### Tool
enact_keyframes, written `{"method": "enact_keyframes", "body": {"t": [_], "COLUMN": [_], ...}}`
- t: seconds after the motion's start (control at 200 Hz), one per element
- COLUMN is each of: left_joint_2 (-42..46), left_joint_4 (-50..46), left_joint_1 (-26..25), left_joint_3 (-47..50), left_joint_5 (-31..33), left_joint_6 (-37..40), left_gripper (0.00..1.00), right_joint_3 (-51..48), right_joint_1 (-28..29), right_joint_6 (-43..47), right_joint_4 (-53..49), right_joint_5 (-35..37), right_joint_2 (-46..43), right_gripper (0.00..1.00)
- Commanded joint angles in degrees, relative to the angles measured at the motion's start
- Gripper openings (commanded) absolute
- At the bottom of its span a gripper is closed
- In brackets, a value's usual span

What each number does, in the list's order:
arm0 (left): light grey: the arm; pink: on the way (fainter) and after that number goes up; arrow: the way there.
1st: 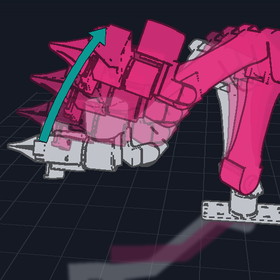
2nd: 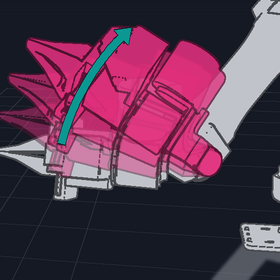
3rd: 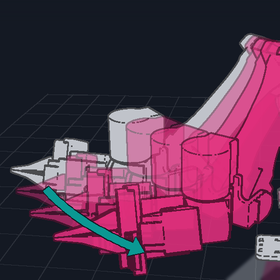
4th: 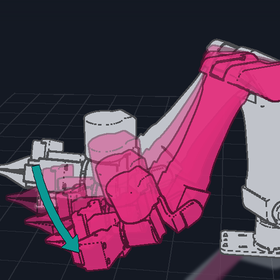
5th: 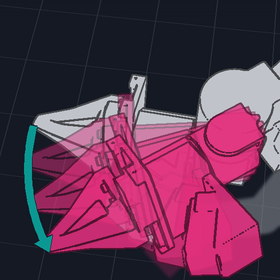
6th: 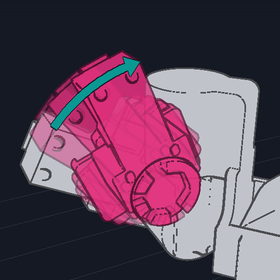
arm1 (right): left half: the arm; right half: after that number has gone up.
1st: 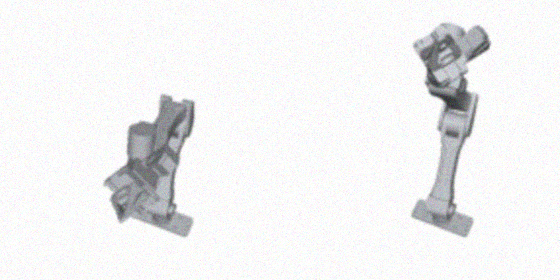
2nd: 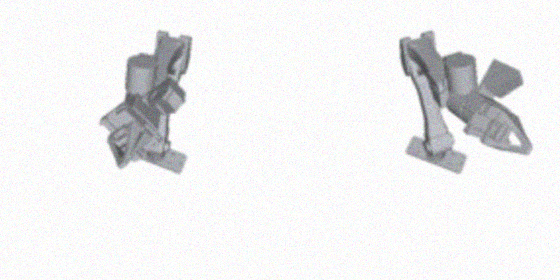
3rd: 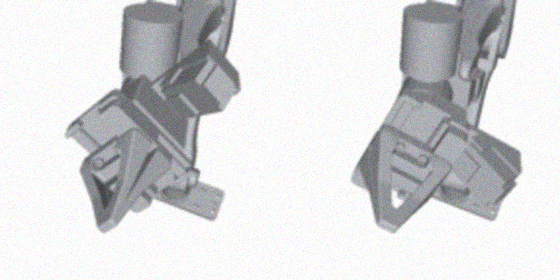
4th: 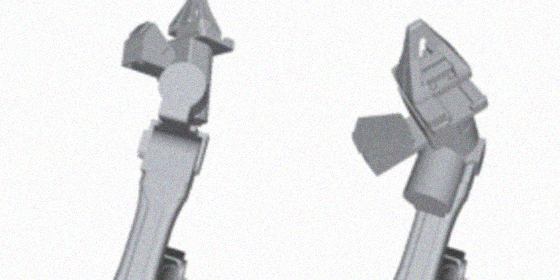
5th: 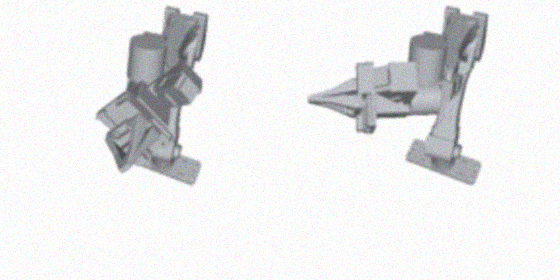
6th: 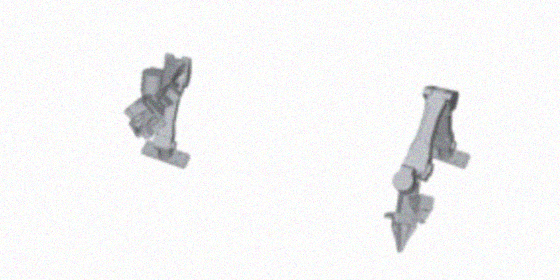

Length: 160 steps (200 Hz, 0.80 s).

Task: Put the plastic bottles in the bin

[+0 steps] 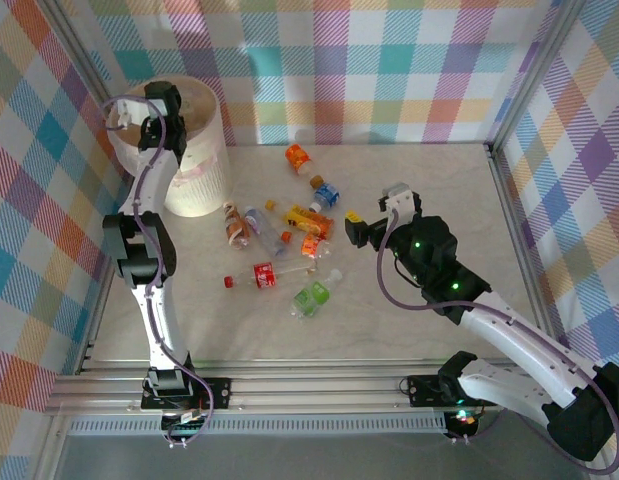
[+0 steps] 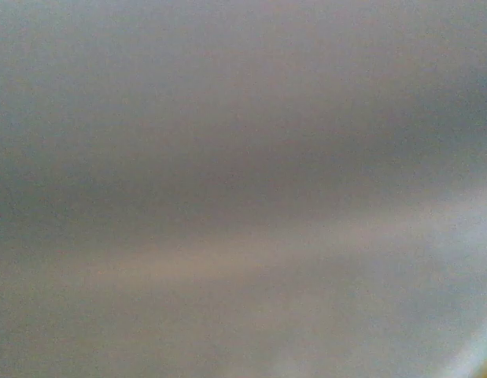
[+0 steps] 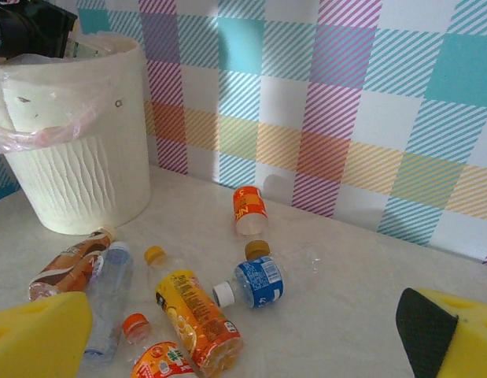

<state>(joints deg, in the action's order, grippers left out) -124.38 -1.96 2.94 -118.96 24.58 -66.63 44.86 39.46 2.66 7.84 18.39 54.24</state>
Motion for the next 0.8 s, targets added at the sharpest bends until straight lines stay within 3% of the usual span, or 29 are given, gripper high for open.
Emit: {"method": "enact_keyframes", "body": {"t": [0.0,0.11,0.365,0.585,0.795], "left_joint_2": [-0.4,-0.6,-1.2,1.4,4.0], "left_joint_4": [0.1,0.4,-0.8,-2.3,-3.5], "left_joint_1": [0.9,0.9,0.9,0.8,0.6], "left_joint_3": [-2.3,-2.8,-8.2,-8.3,-7.6], "left_joint_5": [0.9,-0.2,-5.1,-6.9,-7.3], "left_joint_6": [1.0,2.2,6.6,8.2,9.4], "left_gripper": [0.62,0.76,0.92,1.00,1.00], "right_joint_3": [-0.3,-0.3,0.1,0.2,0.7], "right_joint_1": [0.3,0.3,0.3,0.2,0.3], "right_joint_6": [1.1,1.0,0.2,0.4,0.4], "right_joint_4": [0.4,0.6,0.8,0.3,0.4], "right_joint_5": [1.2,0.8,1.2,1.4,0.8], "right_joint_2": [-0.6,0.0,1.3,1.6,2.4], "right_gripper": [1.00,1.00,1.00,1.00,1.00]}}
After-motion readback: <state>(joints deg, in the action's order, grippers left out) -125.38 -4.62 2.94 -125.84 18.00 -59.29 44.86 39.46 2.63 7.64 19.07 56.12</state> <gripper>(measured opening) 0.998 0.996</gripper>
